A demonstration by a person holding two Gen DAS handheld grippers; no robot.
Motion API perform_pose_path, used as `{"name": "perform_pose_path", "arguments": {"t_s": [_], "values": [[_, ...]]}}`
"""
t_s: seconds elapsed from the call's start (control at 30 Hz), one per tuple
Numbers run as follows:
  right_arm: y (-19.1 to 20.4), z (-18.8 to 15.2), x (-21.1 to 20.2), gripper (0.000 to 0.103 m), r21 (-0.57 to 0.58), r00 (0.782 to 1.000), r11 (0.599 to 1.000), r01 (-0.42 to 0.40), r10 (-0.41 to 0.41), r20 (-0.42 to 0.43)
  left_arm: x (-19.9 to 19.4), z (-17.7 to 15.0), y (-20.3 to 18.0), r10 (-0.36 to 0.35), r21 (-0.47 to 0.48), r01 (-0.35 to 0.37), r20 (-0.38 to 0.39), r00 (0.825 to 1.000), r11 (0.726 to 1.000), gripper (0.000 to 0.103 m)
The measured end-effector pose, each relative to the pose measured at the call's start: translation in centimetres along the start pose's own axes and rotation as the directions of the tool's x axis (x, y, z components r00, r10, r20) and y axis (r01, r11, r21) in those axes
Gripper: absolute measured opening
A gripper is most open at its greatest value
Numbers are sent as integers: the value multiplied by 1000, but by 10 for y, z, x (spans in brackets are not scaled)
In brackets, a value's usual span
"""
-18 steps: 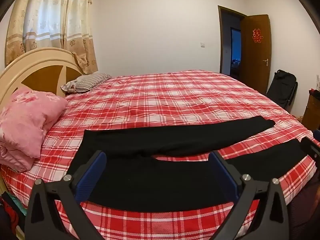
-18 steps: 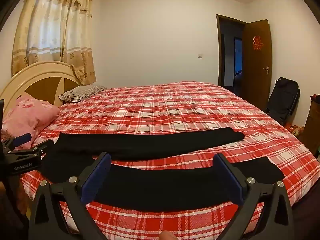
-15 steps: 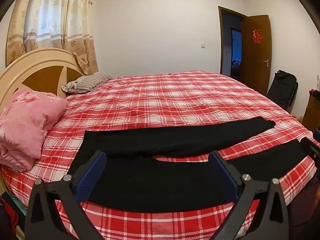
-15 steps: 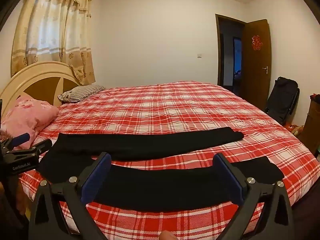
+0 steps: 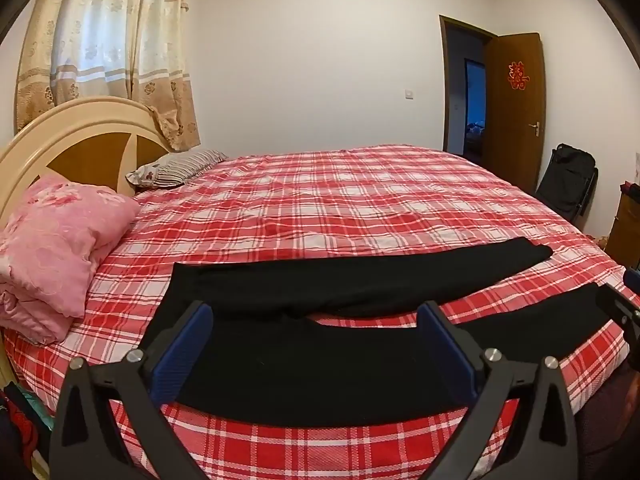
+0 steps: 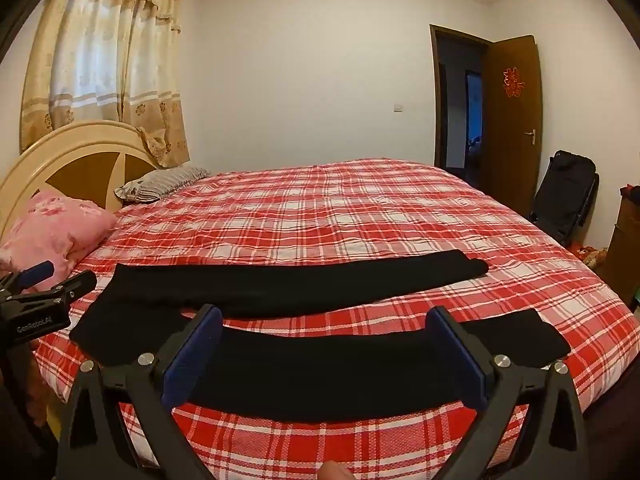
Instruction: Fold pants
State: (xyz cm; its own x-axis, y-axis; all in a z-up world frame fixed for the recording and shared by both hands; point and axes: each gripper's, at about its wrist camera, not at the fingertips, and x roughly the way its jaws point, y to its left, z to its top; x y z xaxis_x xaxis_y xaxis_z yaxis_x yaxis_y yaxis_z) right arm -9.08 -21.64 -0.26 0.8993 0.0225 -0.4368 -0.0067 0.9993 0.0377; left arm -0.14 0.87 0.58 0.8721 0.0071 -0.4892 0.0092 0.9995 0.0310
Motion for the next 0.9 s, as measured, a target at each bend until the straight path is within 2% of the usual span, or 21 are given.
{"name": "perform_pose_path", "arguments": {"t_s": [0.9], "values": [[4, 1, -3, 102, -3, 1000, 1000, 11, -11, 6, -1, -3, 3, 2, -10, -2, 3, 1000, 1000, 103]]}}
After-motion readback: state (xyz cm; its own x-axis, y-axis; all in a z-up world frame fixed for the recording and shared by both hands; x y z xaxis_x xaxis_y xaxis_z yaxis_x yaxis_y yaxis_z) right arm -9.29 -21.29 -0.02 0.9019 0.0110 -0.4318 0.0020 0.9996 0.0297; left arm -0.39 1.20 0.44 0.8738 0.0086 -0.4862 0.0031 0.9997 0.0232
